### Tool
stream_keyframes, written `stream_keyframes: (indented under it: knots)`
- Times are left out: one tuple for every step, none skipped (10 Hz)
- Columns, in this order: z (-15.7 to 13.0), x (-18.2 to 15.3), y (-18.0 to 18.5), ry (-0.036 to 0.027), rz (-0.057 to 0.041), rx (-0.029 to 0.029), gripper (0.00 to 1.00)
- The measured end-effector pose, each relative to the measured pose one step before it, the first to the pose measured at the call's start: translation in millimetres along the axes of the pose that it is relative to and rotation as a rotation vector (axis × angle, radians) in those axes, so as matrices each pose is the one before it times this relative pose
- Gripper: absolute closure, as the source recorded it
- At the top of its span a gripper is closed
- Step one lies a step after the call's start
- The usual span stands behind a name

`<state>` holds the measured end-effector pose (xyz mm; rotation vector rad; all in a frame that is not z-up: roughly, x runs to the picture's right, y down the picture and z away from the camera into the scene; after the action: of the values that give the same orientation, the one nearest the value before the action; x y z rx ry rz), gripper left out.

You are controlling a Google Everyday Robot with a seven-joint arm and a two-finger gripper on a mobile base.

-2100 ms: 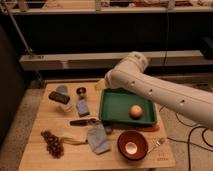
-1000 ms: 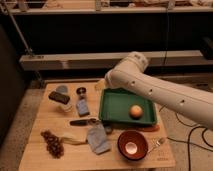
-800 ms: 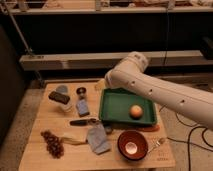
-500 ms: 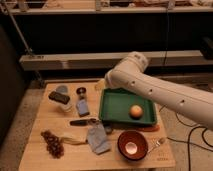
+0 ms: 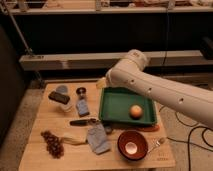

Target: Place pepper in metal cup

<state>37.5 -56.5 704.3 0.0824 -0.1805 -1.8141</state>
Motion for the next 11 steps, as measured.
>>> stream_keyframes:
  knots:
    - [-11.70,6.56,16.11,-0.00893,0.04160,-0.06372,0.20]
    - [-11.25,4.06,15.93,-0.00862,0.03288,-0.04995,0.20]
    - [-17.89,3.29,28.37,-0.01263,0.05447,-0.06895,0.20]
    - [-14.28,-0.10,25.55,-0.00935,0.05328,-0.04949,0.20]
    - [-9.58,-2.61,18.02,-0.00799,0.04209,-0.03271,0.20]
    - [-13.20,-8.20,26.44,-0.01352,0.06276,-0.04559,0.20]
    - [-13.06,-17.07,28.50,-0.01921,0.07173,-0.04838,0.20]
    - [-9.11,-18.02,19.69,-0.01612,0.05848,-0.02981,0.20]
    - [-6.24,-22.20,26.16,-0.01977,0.07705,-0.02719,0.20]
    - [-2.41,-19.85,26.07,-0.01804,0.07986,-0.01399,0.20]
    - [0.83,-15.27,26.38,-0.01501,0.07330,-0.01144,0.20]
